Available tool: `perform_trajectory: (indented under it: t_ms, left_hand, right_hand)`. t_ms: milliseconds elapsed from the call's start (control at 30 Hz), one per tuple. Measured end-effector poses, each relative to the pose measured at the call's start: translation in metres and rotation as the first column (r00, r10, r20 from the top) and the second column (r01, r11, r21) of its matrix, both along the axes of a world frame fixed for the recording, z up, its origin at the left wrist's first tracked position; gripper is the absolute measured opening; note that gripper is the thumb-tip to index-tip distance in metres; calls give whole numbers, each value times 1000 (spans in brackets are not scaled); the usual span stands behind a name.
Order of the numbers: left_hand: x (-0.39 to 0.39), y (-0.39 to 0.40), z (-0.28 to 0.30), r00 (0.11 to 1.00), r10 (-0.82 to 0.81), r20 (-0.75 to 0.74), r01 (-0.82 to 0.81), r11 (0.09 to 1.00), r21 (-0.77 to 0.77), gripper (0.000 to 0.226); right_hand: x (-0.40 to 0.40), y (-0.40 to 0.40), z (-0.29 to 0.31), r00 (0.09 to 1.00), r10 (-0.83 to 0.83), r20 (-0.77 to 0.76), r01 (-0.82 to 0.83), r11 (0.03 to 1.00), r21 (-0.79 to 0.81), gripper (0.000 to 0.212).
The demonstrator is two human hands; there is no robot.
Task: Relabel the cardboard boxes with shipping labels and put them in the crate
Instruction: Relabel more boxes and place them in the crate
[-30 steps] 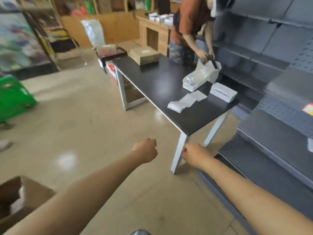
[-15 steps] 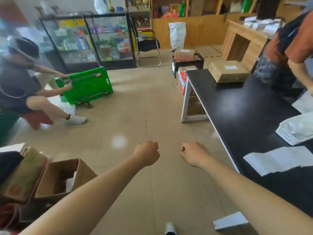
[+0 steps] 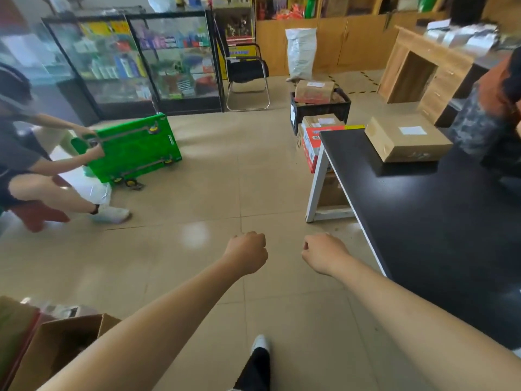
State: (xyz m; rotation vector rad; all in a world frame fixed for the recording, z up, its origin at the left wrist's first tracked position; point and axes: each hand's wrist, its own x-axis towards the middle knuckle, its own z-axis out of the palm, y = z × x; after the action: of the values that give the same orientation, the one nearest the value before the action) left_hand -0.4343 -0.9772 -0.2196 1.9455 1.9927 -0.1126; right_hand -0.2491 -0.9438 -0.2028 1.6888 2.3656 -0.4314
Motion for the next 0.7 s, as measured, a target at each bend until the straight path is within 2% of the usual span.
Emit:
perform_trajectory:
  t_ms: [300,700]
  left_hand:
    - [-47,177,-2,997,-35,68,37,999,-20,33]
    - [8,426,-5,961,-276,25,277,957,-89,35]
  right_hand:
    - [-35,166,2,996,-85,-34,86,996,31,26]
    - [16,383,-3,969,-247,-19,248,968,51,26]
